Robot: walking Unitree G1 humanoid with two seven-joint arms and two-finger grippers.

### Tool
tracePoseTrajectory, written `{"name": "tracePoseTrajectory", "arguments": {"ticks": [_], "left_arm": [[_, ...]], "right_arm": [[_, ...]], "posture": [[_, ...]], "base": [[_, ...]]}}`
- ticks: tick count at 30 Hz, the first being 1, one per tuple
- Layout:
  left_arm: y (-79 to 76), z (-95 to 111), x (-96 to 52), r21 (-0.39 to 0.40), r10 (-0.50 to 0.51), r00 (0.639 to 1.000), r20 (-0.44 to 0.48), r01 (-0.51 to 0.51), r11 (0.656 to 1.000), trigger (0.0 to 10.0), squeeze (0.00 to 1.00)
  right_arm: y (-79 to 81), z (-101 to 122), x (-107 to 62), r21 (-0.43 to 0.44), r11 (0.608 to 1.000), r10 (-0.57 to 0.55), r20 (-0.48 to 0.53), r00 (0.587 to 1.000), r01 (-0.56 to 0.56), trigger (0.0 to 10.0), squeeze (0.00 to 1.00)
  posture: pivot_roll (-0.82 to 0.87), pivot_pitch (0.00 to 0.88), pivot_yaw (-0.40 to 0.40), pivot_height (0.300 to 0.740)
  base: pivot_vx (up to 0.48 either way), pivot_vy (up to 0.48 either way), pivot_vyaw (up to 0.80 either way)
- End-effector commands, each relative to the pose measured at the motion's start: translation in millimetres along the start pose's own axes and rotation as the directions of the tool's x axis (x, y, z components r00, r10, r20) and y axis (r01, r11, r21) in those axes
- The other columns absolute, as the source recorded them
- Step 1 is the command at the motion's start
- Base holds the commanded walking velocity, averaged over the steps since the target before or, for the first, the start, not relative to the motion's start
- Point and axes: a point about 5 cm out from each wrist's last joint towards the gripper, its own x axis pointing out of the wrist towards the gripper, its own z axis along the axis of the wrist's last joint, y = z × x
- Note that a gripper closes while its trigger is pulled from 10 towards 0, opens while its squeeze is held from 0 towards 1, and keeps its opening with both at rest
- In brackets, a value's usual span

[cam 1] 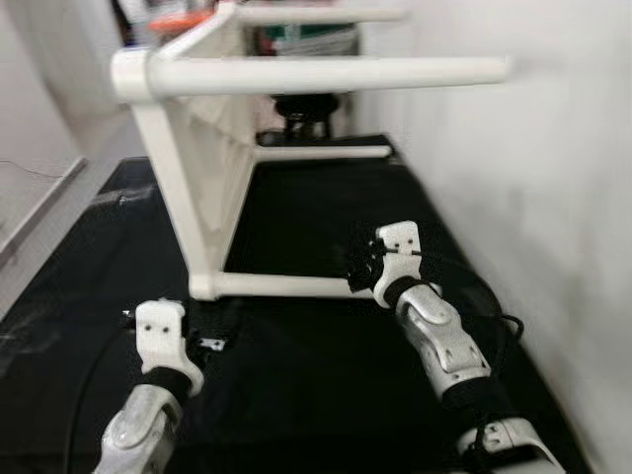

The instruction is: Building children table

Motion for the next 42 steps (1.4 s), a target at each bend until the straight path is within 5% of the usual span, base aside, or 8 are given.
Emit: {"name": "tracePoseTrajectory", "arguments": {"ticks": [1,11,21,22,27,33,37,42], "left_arm": [[-10.7,4.6,2.6,-0.014,-0.068,0.998,0.014,0.068,0.998,10.0,0.0],[-41.9,3.9,-3.9,-0.046,-0.308,0.951,-0.019,0.307,0.951,10.0,0.0],[-25.1,-6.0,-9.4,-0.03,-0.119,0.987,-0.104,0.116,0.993,9.9,0.0],[-23.4,-9.4,-14.0,-0.031,-0.092,0.988,-0.124,0.089,0.996,0.0,0.0],[-16.9,-10.0,-19.2,-0.041,-0.048,0.991,-0.127,0.043,0.998,0.0,0.0],[-8.1,-0.8,-5.2,-0.067,-0.071,0.995,-0.069,0.066,0.996,0.0,0.0],[-8.4,3.3,5.7,-0.064,-0.096,0.994,-0.059,0.092,0.994,0.0,0.0],[-9.5,4.7,11.4,-0.06,-0.111,0.992,-0.058,0.107,0.992,0.0,0.0]], "right_arm": [[-13.5,-1.8,-6.2,0.006,0.999,-0.04,-0.009,0.999,0.04,10.0,0.0],[-12.7,-4.5,-8.3,-0.017,0.999,-0.034,-0.02,0.999,0.034,10.0,0.0],[-20.9,-0.1,-12.6,-0.079,0.997,-0.014,-0.017,1.0,0.013,10.0,0.0],[-24.8,6.5,-16.9,-0.097,0.995,0.033,0.004,0.999,-0.033,10.0,0.0],[-37.5,29.4,-35.5,-0.174,0.973,0.168,0.067,0.983,-0.155,10.0,0.0],[-49.9,85.1,-88.2,-0.346,0.869,0.423,0.149,0.894,-0.354,10.0,0.0],[-56.6,101.3,-117.2,-0.453,0.773,0.52,0.051,0.852,-0.445,10.0,0.0],[-60.7,114.5,-131.0,-0.516,0.724,0.539,0.011,0.842,-0.457,10.0,0.0]], "posture": [[-0.04,0.0,0.031,0.74],[-0.05,0.0,0.037,0.74],[-0.04,0.0,0.045,0.74],[-0.04,0.0,0.045,0.74],[-0.04,0.0,0.045,0.74],[-0.09,0.0,0.077,0.74],[-0.11,0.0,0.118,0.74],[-0.13,0.0,0.142,0.74]], "base": [[0.341,0.0,0.0],[0.16,0.0,0.0],[0.0,0.0,0.0],[0.0,0.0,0.0],[0.0,0.0,0.0],[0.0,0.0,0.0],[0.0,0.0,0.0],[0.0,0.0,0.0]]}}
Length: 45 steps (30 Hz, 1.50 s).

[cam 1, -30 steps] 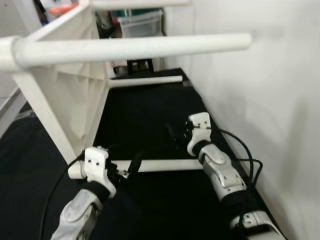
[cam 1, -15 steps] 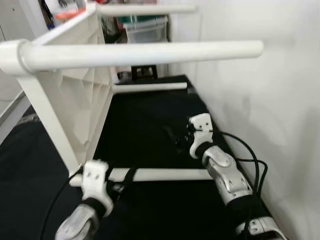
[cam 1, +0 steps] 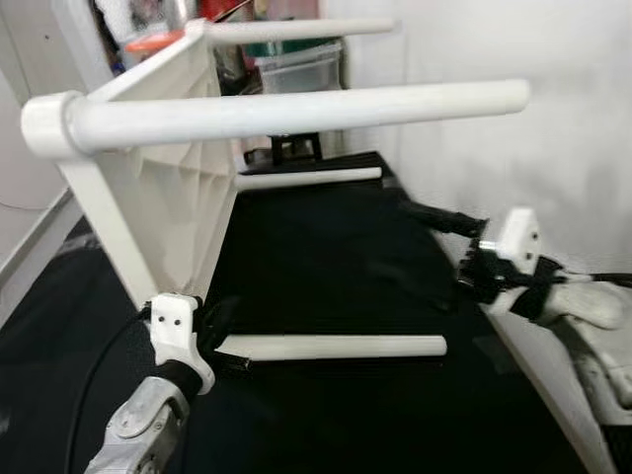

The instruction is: Building children table

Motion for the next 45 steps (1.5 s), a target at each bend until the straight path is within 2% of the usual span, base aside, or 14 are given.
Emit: {"name": "tracePoseTrajectory", "arguments": {"ticks": [1,6,7,8,12,13,20,23,32,35,36,38,41,45], "left_arm": [[5.8,-2.9,0.7,0.01,0.007,1.0,-0.027,-0.007,1.0,0.0,0.0],[7.6,-3.9,6.4,0.02,0.0,0.999,-0.04,0.001,1.0,0.0,0.0],[8.7,-4.3,8.1,0.022,0.002,0.999,-0.044,-0.001,1.0,0.7,0.0],[10.4,-4.7,9.8,0.025,0.008,0.999,-0.048,-0.007,1.0,4.0,0.0],[11.9,-5.1,11.1,0.028,0.015,0.999,-0.051,-0.014,1.0,4.3,0.0],[14.1,-6.1,12.2,0.034,0.028,0.998,-0.057,-0.026,0.999,10.0,0.0],[20.5,-7.3,15.1,0.041,0.053,0.997,-0.063,-0.05,0.998,10.0,0.0],[22.6,-6.7,16.6,0.041,0.062,0.996,-0.059,-0.059,0.997,10.0,0.0],[23.0,-7.2,18.0,0.038,0.068,0.996,-0.056,-0.066,0.997,10.0,0.0],[23.1,-7.2,19.1,0.037,0.073,0.996,-0.053,-0.071,0.997,10.0,0.0],[22.8,-8.6,19.4,0.023,0.087,0.995,-0.048,-0.086,0.996,10.0,0.0],[22.8,-8.6,19.4,0.023,0.087,0.995,-0.048,-0.086,0.996,10.0,0.0],[22.3,-12.0,18.5,-0.01,0.12,0.992,-0.04,-0.121,0.993,10.0,0.0],[22.6,-14.2,17.3,-0.021,0.132,0.99,-0.041,-0.133,0.991,10.0,0.0]], "right_arm": [[-4.1,20.7,-5.2,-0.055,0.998,0.01,0.056,0.998,-0.006,10.0,0.0],[-15.9,51.0,-13.8,-0.198,0.98,-0.006,0.09,0.996,0.024,10.0,0.0],[-19.5,62.0,-10.4,-0.275,0.961,-0.01,0.097,0.995,0.036,10.0,0.0],[-22.3,76.0,-5.1,-0.344,0.937,-0.011,0.124,0.992,0.054,10.0,0.0],[-23.6,85.9,-0.2,-0.39,0.919,-0.007,0.149,0.989,0.066,10.0,0.0],[-23.5,94.2,5.0,-0.416,0.907,0.013,0.181,0.983,0.065,10.0,0.0],[-31.7,110.9,21.6,-0.515,0.849,0.011,0.238,0.971,0.116,10.0,0.0],[-38.1,118.7,35.9,-0.601,0.78,-0.026,0.249,0.968,0.175,10.0,0.0],[-41.9,123.7,42.0,-0.641,0.738,-0.043,0.267,0.963,0.211,10.0,0.0],[-43.8,127.4,51.2,-0.693,0.688,-0.037,0.265,0.964,0.217,10.0,0.0],[-41.6,127.0,63.7,-0.749,0.644,0.005,0.209,0.978,0.157,10.0,0.0],[-41.6,127.0,63.7,-0.749,0.644,0.005,0.209,0.978,0.157,10.0,0.0],[-42.5,120.3,85.7,-0.849,0.529,0.041,0.046,0.998,0.018,10.0,0.0],[-43.7,116.1,92.1,-0.865,0.5,0.043,-0.022,0.999,-0.04,10.0,0.0]], "posture": [[-0.14,0.0,0.156,0.74],[-0.14,0.0,0.178,0.74],[-0.14,0.0,0.178,0.74],[-0.14,0.0,0.18,0.74],[-0.13,0.0,0.179,0.74],[-0.13,0.0,0.178,0.74],[-0.12,0.0,0.181,0.74],[-0.12,0.0,0.178,0.74],[-0.12,0.0,0.177,0.74],[-0.12,0.0,0.172,0.74],[-0.13,0.0,0.143,0.74],[-0.13,0.0,0.143,0.74],[-0.14,0.0,0.135,0.74],[-0.15,0.0,0.127,0.74]], "base": [[0.0,0.0,0.0],[0.0,0.0,0.0],[0.0,0.0,0.0],[0.0,0.0,0.0],[0.0,0.0,0.0],[0.0,0.0,0.0],[0.0,0.0,0.0],[0.0,0.0,0.0],[0.0,0.0,0.0],[0.0,0.0,0.0],[0.0,0.0,0.0],[0.0,0.0,0.0],[0.0,0.0,0.0],[0.0,0.0,0.0]]}}
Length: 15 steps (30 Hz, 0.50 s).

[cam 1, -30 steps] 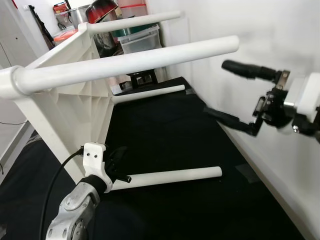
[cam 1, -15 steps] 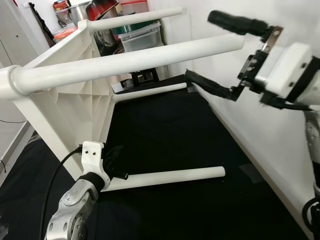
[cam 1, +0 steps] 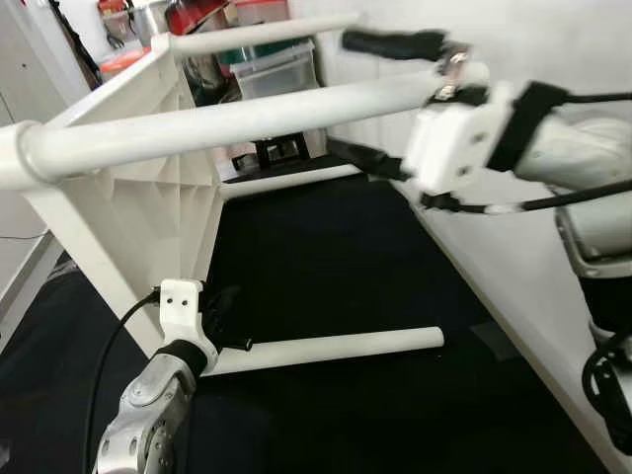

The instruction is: Building children table

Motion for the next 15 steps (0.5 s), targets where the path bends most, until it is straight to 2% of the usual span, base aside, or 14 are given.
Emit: {"name": "tracePoseTrajectory", "arguments": {"ticks": [1,6,8,14,15], "left_arm": [[9.2,-4.9,-3.7,-0.003,0.046,0.999,-0.014,-0.046,0.999,10.0,0.0],[8.4,-5.7,-3.4,-0.011,0.055,0.998,-0.009,-0.055,0.998,10.0,0.0],[8.8,-5.7,-3.6,-0.014,0.064,0.998,-0.003,-0.064,0.998,10.0,0.0],[9.5,-5.7,-3.7,-0.016,0.071,0.998,0.0,-0.071,0.997,10.0,0.0],[11.0,-5.7,-4.7,-0.018,0.078,0.997,0.002,-0.078,0.997,10.0,0.0]], "right_arm": [[4.5,0.5,9.5,-0.025,0.998,0.064,-0.012,0.998,-0.064,10.0,0.0],[2.9,-2.1,18.7,-0.056,0.996,0.072,-0.037,0.997,-0.074,10.0,0.0],[-6.2,-8.5,24.0,-0.065,0.997,0.035,-0.095,0.995,-0.041,10.0,0.0],[-8.9,-11.5,25.5,-0.074,0.997,0.028,-0.11,0.994,-0.036,10.0,0.0],[-11.3,-16.8,23.6,-0.074,0.997,0.021,-0.152,0.988,-0.033,10.0,0.0]], "posture": [[-0.15,0.0,0.125,0.74],[-0.16,0.0,0.119,0.74],[-0.16,0.0,0.108,0.74],[-0.16,0.0,0.106,0.74],[-0.17,0.0,0.101,0.74]], "base": [[0.0,0.0,0.0],[0.0,0.0,0.0],[0.0,0.0,0.0],[0.0,0.0,0.0],[0.0,0.0,0.0]]}}
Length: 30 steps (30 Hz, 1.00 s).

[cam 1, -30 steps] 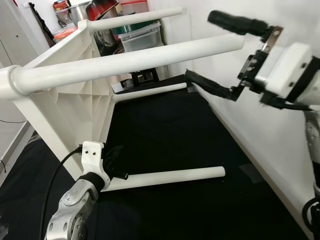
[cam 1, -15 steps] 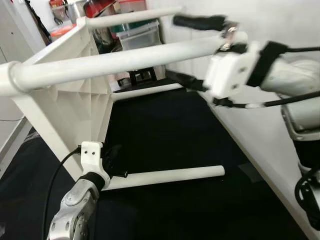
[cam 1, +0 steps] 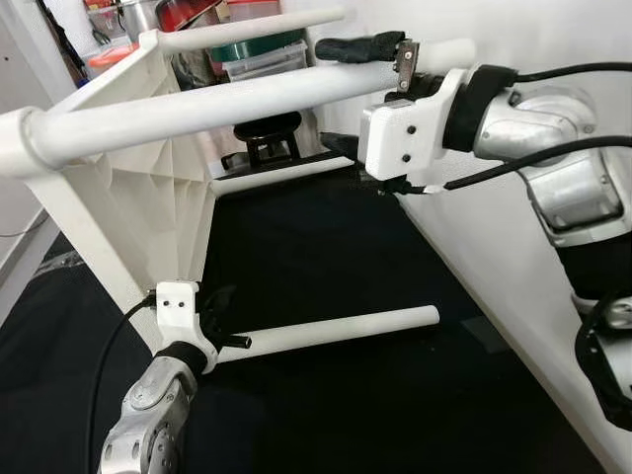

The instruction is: Building children table

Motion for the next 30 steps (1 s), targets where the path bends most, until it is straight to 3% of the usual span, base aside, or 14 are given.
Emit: {"name": "tracePoseTrajectory", "arguments": {"ticks": [1,5,9,15,16,23,30], "left_arm": [[9.6,-5.3,-4.1,-0.004,0.046,0.999,-0.016,-0.046,0.999,10.0,0.0],[9.7,-6.1,-4.6,-0.004,0.049,0.999,-0.017,-0.049,0.999,10.0,0.0],[9.0,-7.1,-5.5,-0.006,0.05,0.999,-0.018,-0.05,0.999,10.0,0.0],[9.1,-7.3,-5.6,-0.005,0.048,0.999,-0.02,-0.048,0.999,10.0,0.0],[9.4,-7.2,-5.9,-0.004,0.05,0.999,-0.019,-0.05,0.999,10.0,0.0],[11.8,-5.7,-4.4,0.002,0.06,0.998,-0.011,-0.06,0.998,10.0,0.0],[29.6,-11.6,5.3,0.034,0.097,0.994,-0.046,-0.096,0.995,10.0,0.0]], "right_arm": [[-2.7,-6.3,2.1,-0.008,1.0,0.005,-0.064,0.998,-0.005,10.0,0.0],[-1.4,-11.2,1.3,0.011,1.0,-0.005,-0.104,0.995,0.006,10.0,0.0],[6.2,-18.8,2.3,0.085,0.995,-0.029,-0.187,0.982,0.046,10.0,0.0],[13.0,-17.9,6.5,0.16,0.984,-0.04,-0.202,0.979,0.073,10.0,0.0],[15.3,-17.4,8.6,0.182,0.98,-0.046,-0.205,0.978,0.084,0.0,0.0],[12.8,-17.6,10.2,0.179,0.978,-0.066,-0.215,0.974,0.106,0.0,0.0],[7.5,-16.5,9.5,0.176,0.976,-0.089,-0.22,0.971,0.13,0.0,0.0]], "posture": [[-0.17,0.0,0.101,0.74],[-0.17,0.0,0.097,0.74],[-0.18,0.0,0.1,0.74],[-0.18,0.0,0.098,0.74],[-0.18,0.0,0.094,0.74],[-0.18,0.0,0.092,0.74],[-0.19,0.0,0.092,0.74]], "base": [[0.0,0.0,0.0],[0.0,0.0,0.0],[0.0,0.0,0.0],[0.0,0.0,0.0],[0.0,0.0,0.0],[0.0,0.0,0.0],[0.0,0.0,0.0]]}}
